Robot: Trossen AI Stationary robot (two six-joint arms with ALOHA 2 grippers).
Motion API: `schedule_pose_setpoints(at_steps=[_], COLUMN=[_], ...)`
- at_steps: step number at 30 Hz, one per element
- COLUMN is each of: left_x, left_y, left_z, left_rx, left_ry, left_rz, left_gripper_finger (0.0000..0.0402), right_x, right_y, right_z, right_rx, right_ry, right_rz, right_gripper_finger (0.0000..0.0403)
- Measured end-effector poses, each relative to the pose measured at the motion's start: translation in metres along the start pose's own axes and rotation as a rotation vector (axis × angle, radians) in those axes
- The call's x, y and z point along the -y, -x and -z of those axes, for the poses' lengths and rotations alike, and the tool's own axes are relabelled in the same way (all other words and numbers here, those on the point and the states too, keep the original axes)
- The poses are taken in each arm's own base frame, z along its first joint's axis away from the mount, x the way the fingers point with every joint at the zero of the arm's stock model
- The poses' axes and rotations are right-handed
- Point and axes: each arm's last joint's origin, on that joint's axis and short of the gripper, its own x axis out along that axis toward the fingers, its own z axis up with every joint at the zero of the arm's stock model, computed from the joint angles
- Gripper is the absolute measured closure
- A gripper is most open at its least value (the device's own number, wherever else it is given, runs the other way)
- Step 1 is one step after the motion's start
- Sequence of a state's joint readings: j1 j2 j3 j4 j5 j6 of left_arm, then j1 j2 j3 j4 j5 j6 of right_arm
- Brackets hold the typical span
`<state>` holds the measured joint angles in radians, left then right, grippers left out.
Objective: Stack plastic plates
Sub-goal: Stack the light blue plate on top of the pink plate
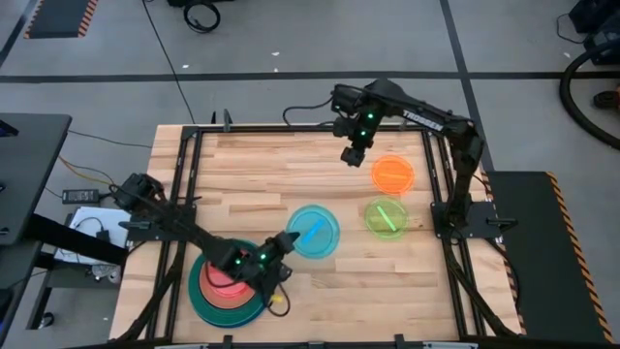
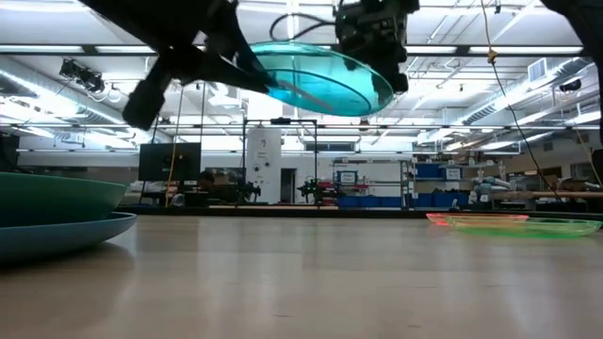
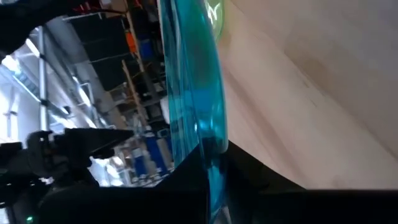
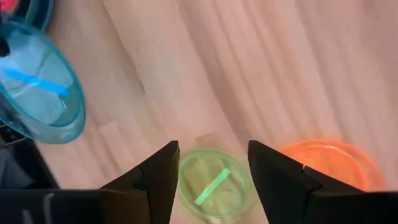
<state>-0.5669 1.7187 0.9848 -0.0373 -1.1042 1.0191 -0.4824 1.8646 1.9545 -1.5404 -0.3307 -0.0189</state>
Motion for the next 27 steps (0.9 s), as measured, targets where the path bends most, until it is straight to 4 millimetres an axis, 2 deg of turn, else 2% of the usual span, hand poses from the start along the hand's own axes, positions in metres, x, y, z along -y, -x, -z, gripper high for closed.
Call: schedule_pose_setpoints(at_steps=[8,15,22,27], left_x=[0.006,0.010,0.014,0.017], left_y=[0.030,0.049,0.069,0.081], left_z=[-0.011,-0.017,-0.023,-0.025], left_rx=[0.013,0.020,0.044,0.053], left_ry=[-0.052,-0.061,-0.051,0.003], left_rz=[-0.065,-0.111,-0.153,-0.179], left_gripper_finger=[0.0365,0.0365,0.0365,0.0365], right_x=[-0.013,-0.022,-0.027,-0.027], right_y=[0.041,0.067,0.080,0.080], right_z=[0.025,0.045,0.057,0.055], right_rx=[0.140,0.249,0.298,0.309], right_ry=[0.009,0.006,0.012,0.023], right_rz=[0.060,0.072,0.069,0.076], right_gripper_finger=[0.0202,0.0202,0.0202,0.0202])
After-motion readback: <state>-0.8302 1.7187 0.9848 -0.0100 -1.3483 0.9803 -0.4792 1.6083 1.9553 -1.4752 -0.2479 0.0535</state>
